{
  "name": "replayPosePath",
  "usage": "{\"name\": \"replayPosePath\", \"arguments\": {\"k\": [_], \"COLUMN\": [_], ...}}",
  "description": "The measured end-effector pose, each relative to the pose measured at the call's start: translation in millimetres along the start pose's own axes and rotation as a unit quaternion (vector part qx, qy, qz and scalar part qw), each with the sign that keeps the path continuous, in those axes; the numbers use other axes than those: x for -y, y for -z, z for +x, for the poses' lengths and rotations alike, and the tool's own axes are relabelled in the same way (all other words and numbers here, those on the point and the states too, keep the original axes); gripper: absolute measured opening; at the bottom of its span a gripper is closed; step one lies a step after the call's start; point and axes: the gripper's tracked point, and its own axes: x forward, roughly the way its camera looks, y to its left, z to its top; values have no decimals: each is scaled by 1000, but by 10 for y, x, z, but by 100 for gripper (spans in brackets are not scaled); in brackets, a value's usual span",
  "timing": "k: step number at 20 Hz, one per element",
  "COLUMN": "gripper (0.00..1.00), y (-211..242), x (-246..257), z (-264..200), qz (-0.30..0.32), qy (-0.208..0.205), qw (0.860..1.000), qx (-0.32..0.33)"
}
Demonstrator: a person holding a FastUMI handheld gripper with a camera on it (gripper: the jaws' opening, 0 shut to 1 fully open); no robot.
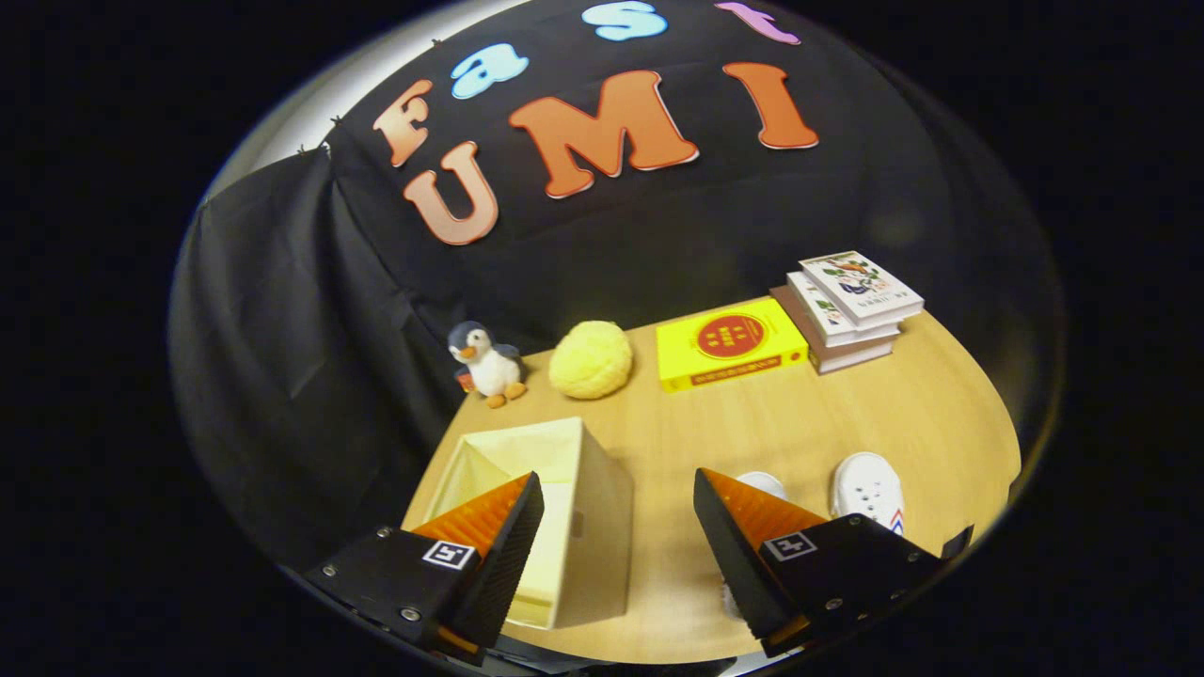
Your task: Open the storage box then place both shoes into the box .Put the left shoe in first, then the right shoe, with the right side of both shoes facing outward in a uniform manner.
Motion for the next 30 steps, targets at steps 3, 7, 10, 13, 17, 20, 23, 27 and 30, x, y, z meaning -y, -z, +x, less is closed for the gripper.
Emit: {"name": "replayPosePath", "arguments": {"k": [3,7,10,13,17,20,23,27,30], "gripper": [85,83,69,51,38,35,34,34,45], "y": [311,733,1020,1179,1329,1362,1398,1417,1422], "x": [472,890,1120,1336,1421,1367,1360,1367,1431], "z": [41,206,338,480,634,706,722,746,769], "qz": [14,12,17,-8,-15,-18,-21,-22,-30], "qy": [33,61,71,89,87,71,60,53,46], "qw": [998,989,975,962,949,946,942,939,938], "qx": [-49,-136,-209,-258,-304,-317,-330,-340,-343]}}
